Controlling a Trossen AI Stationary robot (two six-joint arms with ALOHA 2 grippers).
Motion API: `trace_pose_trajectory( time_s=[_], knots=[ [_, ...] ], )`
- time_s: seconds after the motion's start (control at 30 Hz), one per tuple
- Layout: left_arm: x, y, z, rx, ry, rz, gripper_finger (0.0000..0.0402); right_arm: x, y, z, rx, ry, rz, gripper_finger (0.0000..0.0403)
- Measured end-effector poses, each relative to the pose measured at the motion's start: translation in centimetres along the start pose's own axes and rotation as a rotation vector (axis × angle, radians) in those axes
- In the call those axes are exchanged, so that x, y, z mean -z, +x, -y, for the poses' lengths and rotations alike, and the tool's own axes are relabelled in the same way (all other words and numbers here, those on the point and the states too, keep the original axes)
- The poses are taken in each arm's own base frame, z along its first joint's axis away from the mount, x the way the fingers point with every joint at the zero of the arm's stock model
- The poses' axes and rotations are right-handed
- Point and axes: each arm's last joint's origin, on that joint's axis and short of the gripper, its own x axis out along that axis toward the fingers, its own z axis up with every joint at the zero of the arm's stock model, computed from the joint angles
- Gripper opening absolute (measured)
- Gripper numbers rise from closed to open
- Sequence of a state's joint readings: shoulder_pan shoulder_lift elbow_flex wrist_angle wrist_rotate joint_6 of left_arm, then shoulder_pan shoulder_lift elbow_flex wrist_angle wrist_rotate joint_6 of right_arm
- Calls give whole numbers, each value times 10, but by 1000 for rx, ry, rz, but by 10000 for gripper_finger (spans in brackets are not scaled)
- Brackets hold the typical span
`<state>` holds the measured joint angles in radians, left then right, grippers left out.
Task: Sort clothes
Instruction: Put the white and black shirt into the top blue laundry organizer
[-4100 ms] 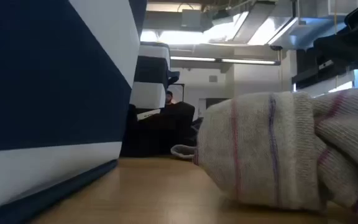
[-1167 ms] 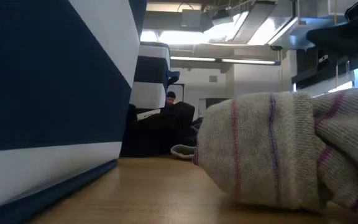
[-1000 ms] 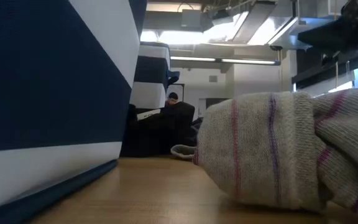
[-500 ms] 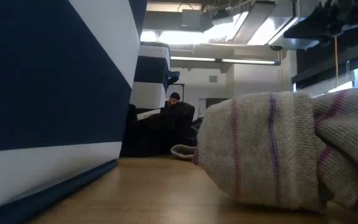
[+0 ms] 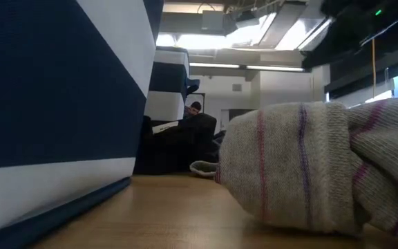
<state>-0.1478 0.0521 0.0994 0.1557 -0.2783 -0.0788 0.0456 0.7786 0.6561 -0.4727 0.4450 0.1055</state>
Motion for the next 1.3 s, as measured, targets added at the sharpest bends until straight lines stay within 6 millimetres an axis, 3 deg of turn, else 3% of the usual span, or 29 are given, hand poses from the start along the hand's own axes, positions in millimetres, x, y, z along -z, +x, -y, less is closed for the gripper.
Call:
trace_pose_trajectory(
  time_s=[0.17, 0.37, 0.53, 0.9, 1.1, 1.3],
  knots=[
    [1, 0, 0, 0, -16, -11, 60, 7, 33, 12, -53, 23, -170, 317],
    [3, 0, 0, -2, -35, -34, 60, 16, 61, 14, -308, 99, -307, 325],
    [4, 0, 0, -3, -35, -38, 60, 27, 84, 13, -179, 14, -407, 326],
    [4, 0, 0, -3, -42, -45, 60, 55, 127, 5, -92, -108, -584, 324],
    [4, 0, 0, -3, -43, -43, 60, 63, 144, 1, -100, -126, -609, 268],
    [2, 0, -1, -37, -45, -22, 60, 68, 148, -1, -100, -122, -643, 147]
  ],
)
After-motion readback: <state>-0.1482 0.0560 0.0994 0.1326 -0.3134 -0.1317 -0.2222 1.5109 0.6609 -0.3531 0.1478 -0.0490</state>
